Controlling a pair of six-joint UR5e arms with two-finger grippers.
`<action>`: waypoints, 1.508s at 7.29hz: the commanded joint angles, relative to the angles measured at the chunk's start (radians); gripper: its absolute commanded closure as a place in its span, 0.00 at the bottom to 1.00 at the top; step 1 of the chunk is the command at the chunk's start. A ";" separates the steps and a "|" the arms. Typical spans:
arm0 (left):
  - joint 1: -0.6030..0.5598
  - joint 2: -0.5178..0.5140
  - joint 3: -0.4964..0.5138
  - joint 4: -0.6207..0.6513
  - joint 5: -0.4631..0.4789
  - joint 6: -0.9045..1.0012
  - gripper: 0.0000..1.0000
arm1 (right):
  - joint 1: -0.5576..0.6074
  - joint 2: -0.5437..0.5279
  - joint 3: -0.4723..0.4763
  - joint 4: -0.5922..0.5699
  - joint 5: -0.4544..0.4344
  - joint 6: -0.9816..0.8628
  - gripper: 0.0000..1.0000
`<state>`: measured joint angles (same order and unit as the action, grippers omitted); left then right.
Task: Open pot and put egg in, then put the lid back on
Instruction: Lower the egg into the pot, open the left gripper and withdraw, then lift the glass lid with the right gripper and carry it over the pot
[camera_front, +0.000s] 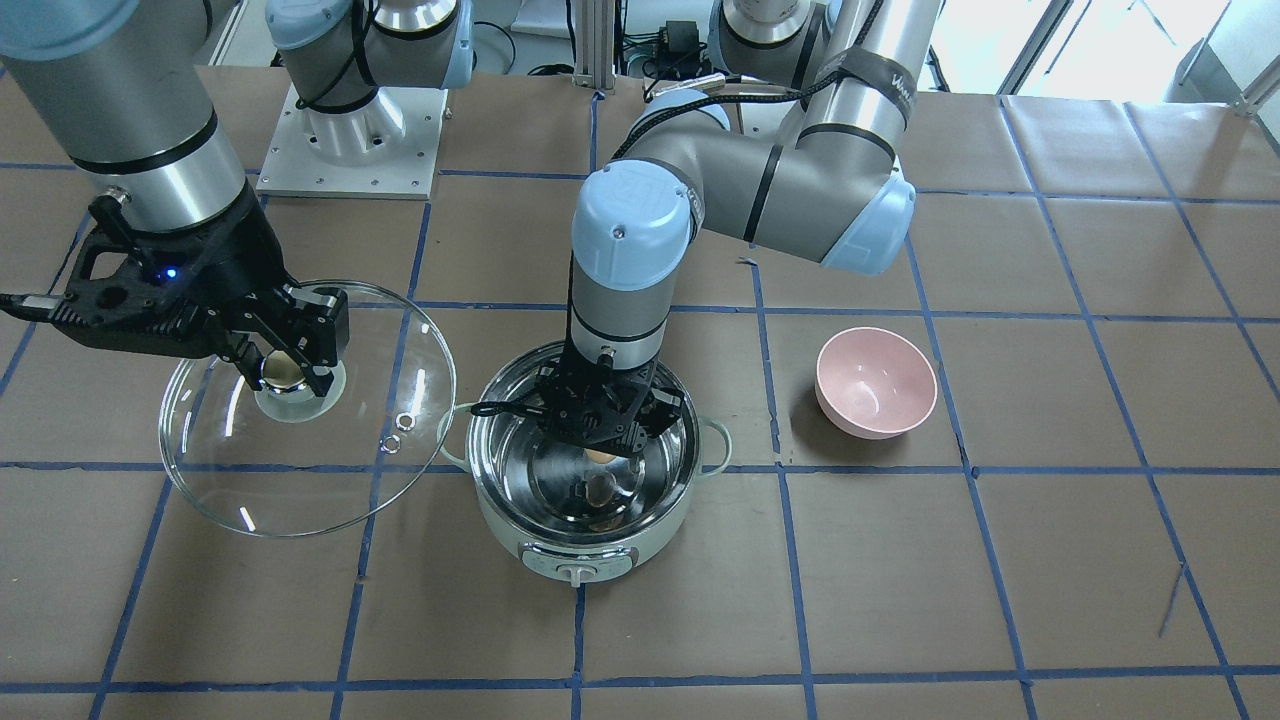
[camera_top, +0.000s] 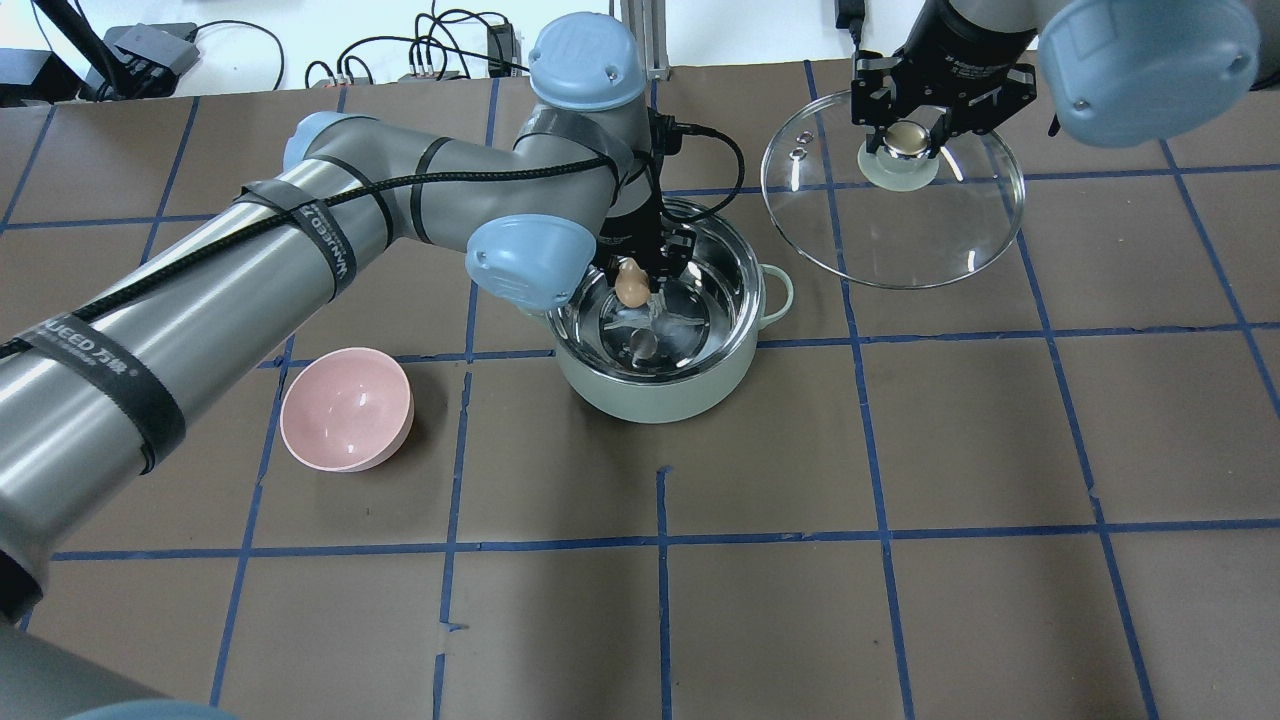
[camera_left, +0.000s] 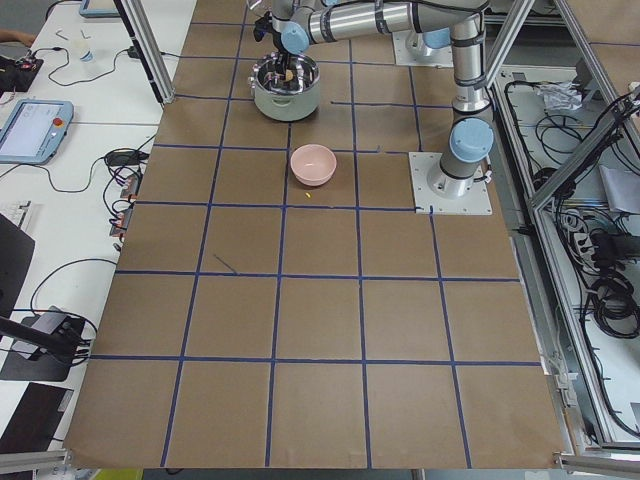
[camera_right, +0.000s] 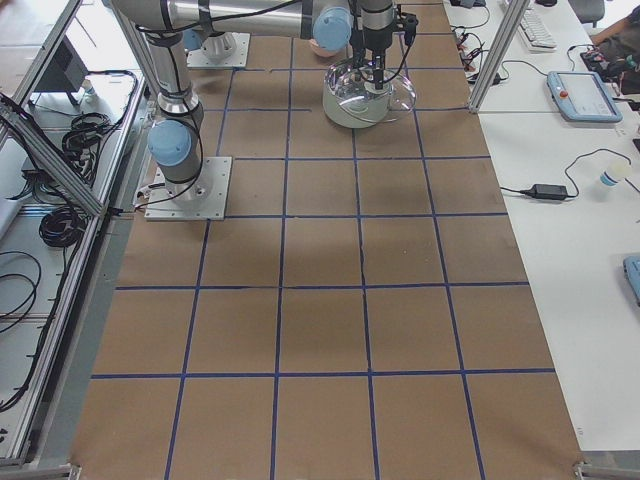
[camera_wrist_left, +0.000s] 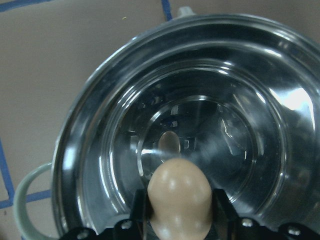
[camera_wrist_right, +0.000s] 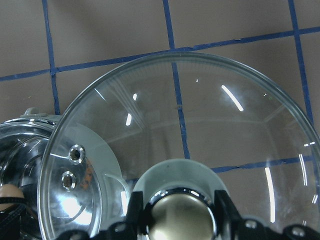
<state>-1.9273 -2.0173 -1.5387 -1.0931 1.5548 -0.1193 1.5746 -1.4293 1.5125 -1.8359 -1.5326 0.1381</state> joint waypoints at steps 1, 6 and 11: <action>-0.004 0.005 0.009 -0.008 0.007 0.009 0.00 | -0.001 0.000 0.002 0.001 -0.003 0.000 0.61; 0.218 0.354 0.023 -0.476 0.011 0.228 0.00 | 0.059 -0.006 0.032 0.000 0.000 0.099 0.65; 0.314 0.456 -0.007 -0.480 0.080 0.214 0.00 | 0.302 0.104 0.025 -0.140 -0.017 0.378 0.66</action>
<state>-1.6169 -1.5678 -1.5296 -1.6193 1.6286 0.0997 1.8096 -1.3670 1.5381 -1.9291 -1.5441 0.4350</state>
